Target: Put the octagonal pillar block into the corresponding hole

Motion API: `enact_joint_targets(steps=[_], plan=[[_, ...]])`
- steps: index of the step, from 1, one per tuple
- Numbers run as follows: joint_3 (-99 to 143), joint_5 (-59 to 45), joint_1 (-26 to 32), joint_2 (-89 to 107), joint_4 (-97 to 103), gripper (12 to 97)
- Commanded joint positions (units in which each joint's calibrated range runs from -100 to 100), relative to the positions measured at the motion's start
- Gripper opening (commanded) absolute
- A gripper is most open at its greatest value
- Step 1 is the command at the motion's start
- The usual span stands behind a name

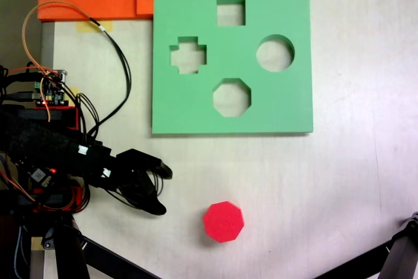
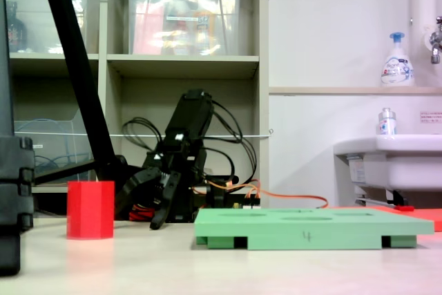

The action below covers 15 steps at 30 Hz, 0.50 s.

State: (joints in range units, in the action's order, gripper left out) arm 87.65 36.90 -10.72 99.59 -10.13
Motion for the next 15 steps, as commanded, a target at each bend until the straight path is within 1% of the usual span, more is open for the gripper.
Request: enact_joint_targets(steps=[1,6,11,15], plan=[[-8.1,4.2,0.0,0.4,-22.9,45.7],[-23.8,6.8,2.1,0.4,-41.8,45.4],[-39.8,6.9,2.1,0.4,-52.6,45.4],[-57.7,6.9,2.0,-11.3,-69.3,45.4]])
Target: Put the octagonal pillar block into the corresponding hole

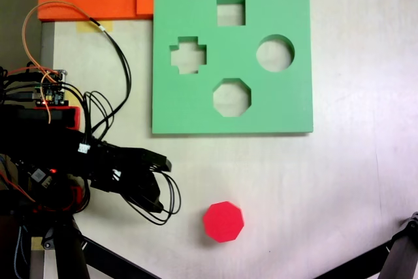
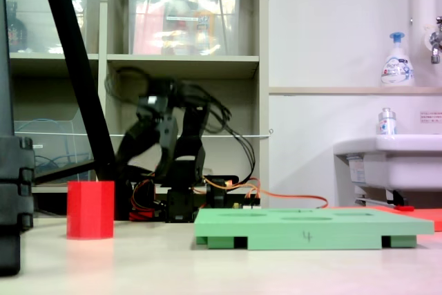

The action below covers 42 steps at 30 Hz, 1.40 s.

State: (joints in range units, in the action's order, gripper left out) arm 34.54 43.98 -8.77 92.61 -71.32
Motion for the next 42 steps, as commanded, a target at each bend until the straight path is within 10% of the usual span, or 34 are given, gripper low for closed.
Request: enact_joint_targets(steps=[1,14,42], plan=[[-7.4,-0.2,0.1,-6.6,-11.0,45.4],[-41.2,-4.2,-0.3,-47.4,-25.0,81.5],[-62.9,-8.4,-2.5,-94.6,-24.8,81.2]])
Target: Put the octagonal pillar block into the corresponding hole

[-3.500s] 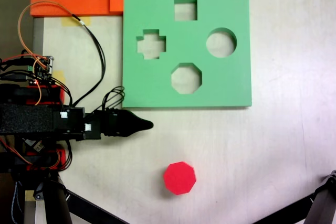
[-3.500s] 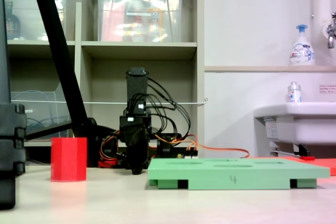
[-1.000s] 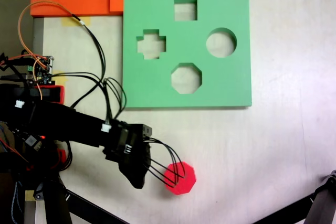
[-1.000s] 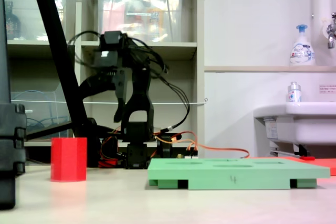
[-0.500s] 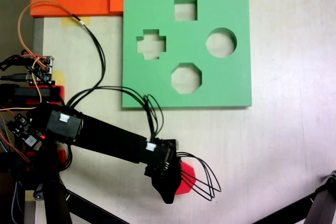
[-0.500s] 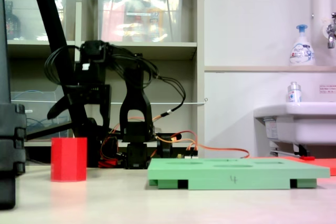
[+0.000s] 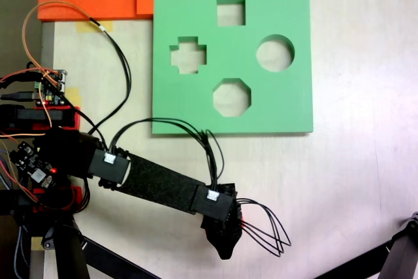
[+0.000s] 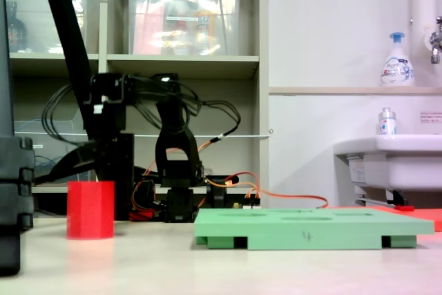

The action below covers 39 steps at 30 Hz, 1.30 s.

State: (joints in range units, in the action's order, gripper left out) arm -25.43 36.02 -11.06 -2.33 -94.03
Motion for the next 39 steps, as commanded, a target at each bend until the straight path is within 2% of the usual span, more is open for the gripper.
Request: enact_joint_targets(steps=[1,6,9,11,12,15,17,24,39], plan=[[-2.6,-0.4,-0.2,0.0,-2.1,81.2],[-1.9,-0.5,-0.4,-1.2,-2.3,79.2],[-0.8,-0.6,-0.8,-1.2,-2.3,67.5],[-0.5,-0.6,-0.9,-1.6,-2.3,67.3],[-0.1,-0.6,-0.9,-1.6,-2.3,64.5],[1.8,-0.6,-1.3,-1.2,-2.3,49.9],[3.1,-0.6,-1.5,-0.2,-2.2,45.3],[7.9,-0.6,-1.5,5.4,-2.3,40.7],[13.7,7.8,1.6,34.3,-6.0,40.8]])
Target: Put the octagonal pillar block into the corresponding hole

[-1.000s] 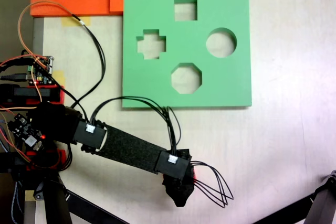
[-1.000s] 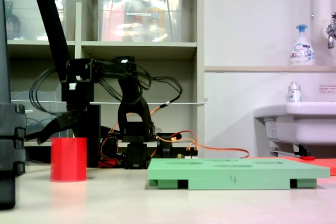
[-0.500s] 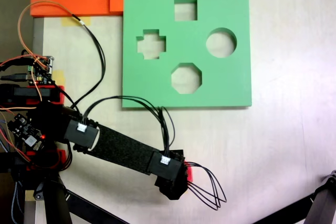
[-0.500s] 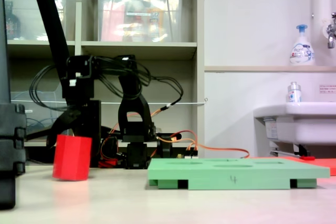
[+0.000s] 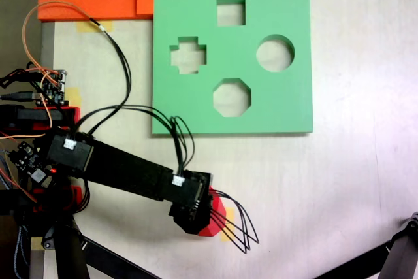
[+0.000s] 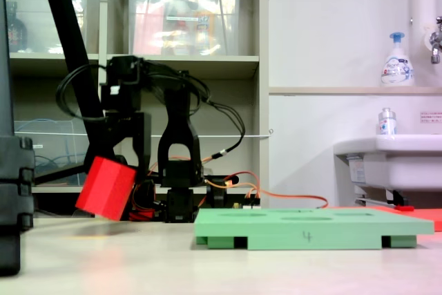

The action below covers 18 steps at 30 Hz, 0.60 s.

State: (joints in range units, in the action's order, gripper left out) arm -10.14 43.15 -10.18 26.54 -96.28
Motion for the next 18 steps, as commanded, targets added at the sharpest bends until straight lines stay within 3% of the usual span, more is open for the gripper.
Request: enact_joint_targets(steps=[1,18], plan=[[-1.6,1.1,1.2,7.5,-3.7,40.8],[-3.1,12.7,15.9,16.6,-3.7,38.1]])
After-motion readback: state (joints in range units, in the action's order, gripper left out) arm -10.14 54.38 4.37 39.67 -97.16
